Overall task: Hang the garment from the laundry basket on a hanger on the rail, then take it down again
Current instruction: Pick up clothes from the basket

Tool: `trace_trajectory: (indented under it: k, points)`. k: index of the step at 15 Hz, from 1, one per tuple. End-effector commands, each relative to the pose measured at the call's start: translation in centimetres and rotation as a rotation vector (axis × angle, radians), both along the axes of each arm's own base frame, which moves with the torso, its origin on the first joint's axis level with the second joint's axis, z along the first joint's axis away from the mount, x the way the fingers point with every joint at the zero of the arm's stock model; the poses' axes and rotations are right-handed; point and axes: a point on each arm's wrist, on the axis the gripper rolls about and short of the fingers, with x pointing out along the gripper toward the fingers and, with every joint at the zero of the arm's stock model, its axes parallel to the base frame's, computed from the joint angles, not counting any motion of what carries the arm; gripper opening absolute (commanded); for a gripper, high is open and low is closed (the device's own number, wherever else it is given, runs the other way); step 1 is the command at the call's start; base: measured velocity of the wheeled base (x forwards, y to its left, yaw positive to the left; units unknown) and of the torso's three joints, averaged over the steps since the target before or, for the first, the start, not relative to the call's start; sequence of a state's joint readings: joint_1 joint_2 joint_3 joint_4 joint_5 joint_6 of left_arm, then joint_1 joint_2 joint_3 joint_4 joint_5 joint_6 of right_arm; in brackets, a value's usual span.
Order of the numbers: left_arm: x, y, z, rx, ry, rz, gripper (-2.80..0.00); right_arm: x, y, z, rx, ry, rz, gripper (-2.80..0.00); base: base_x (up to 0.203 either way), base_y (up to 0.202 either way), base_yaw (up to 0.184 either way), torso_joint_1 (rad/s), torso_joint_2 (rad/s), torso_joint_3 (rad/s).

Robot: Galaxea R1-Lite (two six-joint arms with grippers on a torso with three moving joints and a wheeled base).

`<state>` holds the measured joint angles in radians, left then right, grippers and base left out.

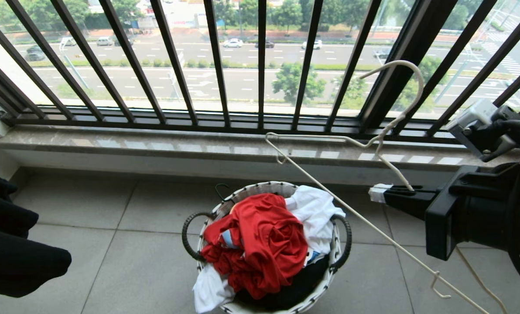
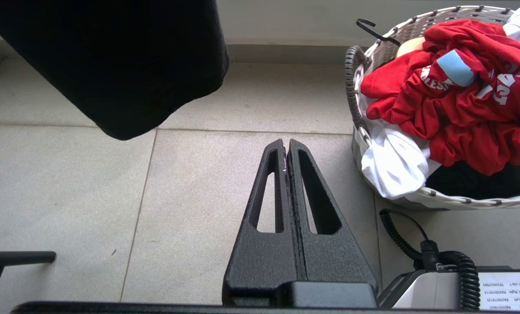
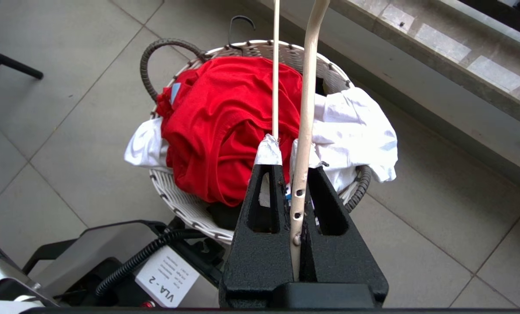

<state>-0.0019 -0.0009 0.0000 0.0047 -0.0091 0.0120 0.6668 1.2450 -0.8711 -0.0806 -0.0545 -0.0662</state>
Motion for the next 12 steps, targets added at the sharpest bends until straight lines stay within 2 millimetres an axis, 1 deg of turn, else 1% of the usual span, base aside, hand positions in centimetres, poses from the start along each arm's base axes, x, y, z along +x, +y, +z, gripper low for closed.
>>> trace_trajectory:
  k: [1, 6, 7, 9, 10, 12]
  points:
    - [0.0, 0.0, 0.0, 0.0, 0.001, 0.0, -2.8, -0.3, -0.3, 0.2, 0.008, -0.01, 0.0, -2.8, 0.0, 0.0, 0.0, 0.0, 0.0, 0.0]
    - [0.0, 0.0, 0.0, 0.006, 0.0, 0.0, -2.8, -0.6, -0.4, 0.2, 0.009, -0.013, 0.0, -2.8, 0.0, 0.0, 0.0, 0.0, 0.0, 0.0]
    - [-0.1, 0.0, 0.3, 0.01, -0.01, -0.001, -2.8, -0.6, -0.5, 0.3, 0.011, -0.017, 0.0, -2.8, 0.0, 0.0, 0.0, 0.0, 0.0, 0.0]
    - [-0.5, 0.0, 2.1, 0.011, -0.05, -0.016, -2.8, -0.8, -0.6, 0.5, 0.019, -0.024, 0.0, -2.8, 0.0, 0.0, 0.0, 0.0, 0.0, 0.0]
    - [-0.3, -0.1, 3.1, 0.011, -0.039, -0.027, -2.8, -0.8, -0.6, 0.6, 0.02, -0.026, 0.0, -2.8, 0.0, 0.0, 0.0, 0.0, 0.0, 0.0]
    - [0.6, -0.1, 5.6, 0.012, 0.014, -0.059, -2.8, -1.0, -0.8, 0.8, 0.028, -0.036, 0.0, -2.8, 0.0, 0.0, 0.0, 0.0, 0.0, 0.0]
